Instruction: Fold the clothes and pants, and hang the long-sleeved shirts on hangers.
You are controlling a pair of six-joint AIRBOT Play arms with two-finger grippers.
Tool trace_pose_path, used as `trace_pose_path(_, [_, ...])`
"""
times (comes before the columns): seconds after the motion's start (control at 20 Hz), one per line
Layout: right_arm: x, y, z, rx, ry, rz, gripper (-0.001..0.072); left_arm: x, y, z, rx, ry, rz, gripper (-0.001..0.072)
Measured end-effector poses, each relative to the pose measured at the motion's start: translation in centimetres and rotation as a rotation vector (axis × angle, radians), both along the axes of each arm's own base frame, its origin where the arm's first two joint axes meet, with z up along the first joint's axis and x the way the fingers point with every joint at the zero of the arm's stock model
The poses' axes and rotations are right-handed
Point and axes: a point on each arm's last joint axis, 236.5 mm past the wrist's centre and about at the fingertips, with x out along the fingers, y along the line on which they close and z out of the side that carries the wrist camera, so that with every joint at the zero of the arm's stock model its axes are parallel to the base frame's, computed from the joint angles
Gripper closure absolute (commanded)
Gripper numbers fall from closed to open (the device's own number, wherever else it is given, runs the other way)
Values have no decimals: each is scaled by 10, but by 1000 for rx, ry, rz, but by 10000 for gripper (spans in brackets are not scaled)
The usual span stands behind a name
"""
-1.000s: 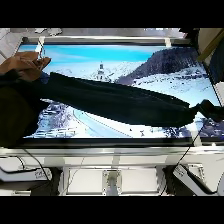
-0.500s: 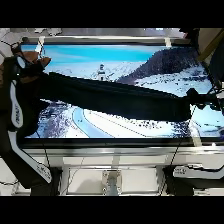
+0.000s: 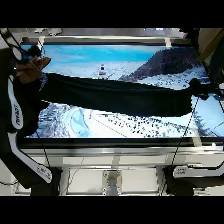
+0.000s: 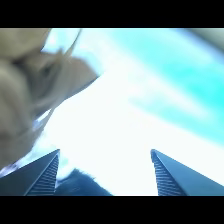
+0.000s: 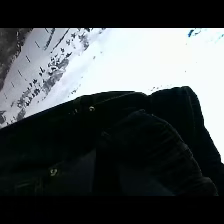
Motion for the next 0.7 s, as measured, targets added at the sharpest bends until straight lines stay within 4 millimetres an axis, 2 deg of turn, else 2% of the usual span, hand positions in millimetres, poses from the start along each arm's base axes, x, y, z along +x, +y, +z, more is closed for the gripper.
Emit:
trace_pose_path(0.05, [-6, -5, 5, -21, 27, 20, 145, -2, -14, 24, 9, -44, -31, 63])
trace_pose_path(0.15, [-25, -15, 11, -49, 108, 53, 145, -7, -55, 64, 26, -110, -122, 62])
trace_pose_path(0.25, [-44, -27, 14, -65, 171, 65, 146, -13, -115, 94, 69, -162, -261, 62])
trace_pose_path(0.3, [-53, -34, 13, -68, 198, 68, 145, -17, -148, 99, 102, -170, -340, 63])
trace_pose_path(0.4, [-68, -47, 7, -59, 241, 70, 146, -33, -222, 90, 182, -139, -527, 62])
trace_pose_path(0.55, [-84, -59, -11, 54, 258, 76, 129, -70, -328, 65, 291, -85, -795, 62])
trace_pose_path(0.6, [-86, -60, -18, 120, 243, 83, 25, -85, -362, 56, 324, -74, -876, 62])
trace_pose_path(0.7, [-87, -63, -34, 239, 205, 85, 14, -110, -416, 40, 395, -66, -1004, 62])
